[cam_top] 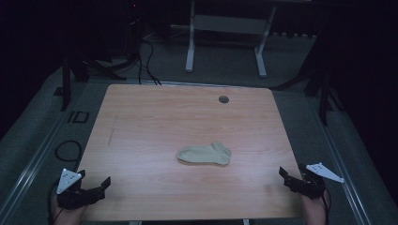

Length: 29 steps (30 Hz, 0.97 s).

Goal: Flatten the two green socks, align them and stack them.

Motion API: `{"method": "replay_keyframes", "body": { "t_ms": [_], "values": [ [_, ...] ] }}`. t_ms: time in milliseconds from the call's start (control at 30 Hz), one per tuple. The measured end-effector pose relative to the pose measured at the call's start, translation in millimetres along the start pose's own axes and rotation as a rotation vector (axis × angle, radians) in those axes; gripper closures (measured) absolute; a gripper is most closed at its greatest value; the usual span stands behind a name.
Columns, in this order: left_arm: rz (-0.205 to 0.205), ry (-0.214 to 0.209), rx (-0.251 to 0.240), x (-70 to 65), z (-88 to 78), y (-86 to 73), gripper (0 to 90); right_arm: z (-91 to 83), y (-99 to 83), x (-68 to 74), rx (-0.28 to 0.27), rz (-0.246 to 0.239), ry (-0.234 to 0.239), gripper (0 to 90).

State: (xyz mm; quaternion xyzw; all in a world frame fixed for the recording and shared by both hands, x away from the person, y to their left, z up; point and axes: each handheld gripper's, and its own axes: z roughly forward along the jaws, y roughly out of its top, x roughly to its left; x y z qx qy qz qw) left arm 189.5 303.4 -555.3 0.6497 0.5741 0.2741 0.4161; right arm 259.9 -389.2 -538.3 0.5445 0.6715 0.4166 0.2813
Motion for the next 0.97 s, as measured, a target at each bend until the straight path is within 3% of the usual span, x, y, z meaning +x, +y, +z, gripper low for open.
{"method": "replay_keyframes", "body": {
  "t_ms": [100,267,500,733,967],
  "values": [
    [-0.016,0.012,-0.011,2.0,-0.9,0.8,1.4,-2.1,-0.3,-2.0,-0.026,0.006,-0.035,14.2],
    [-0.033,0.069,-0.036,4.6,-0.9,-0.2,1.4,-0.6,-4.2,-5.4,-0.051,0.026,-0.059,14.2],
    [-0.029,0.142,-0.040,3.3,2.5,0.4,1.4,9.6,-6.8,-1.9,-0.063,-0.016,-0.105,14.2],
    [-0.056,0.182,-0.051,5.5,2.6,-0.7,1.4,10.7,-8.6,-7.9,-0.075,0.009,-0.122,14.2],
    [-0.046,0.174,-0.047,3.7,3.5,-1.2,1.4,9.7,-8.9,-11.0,-0.079,0.036,-0.124,14.2]
  ]
}}
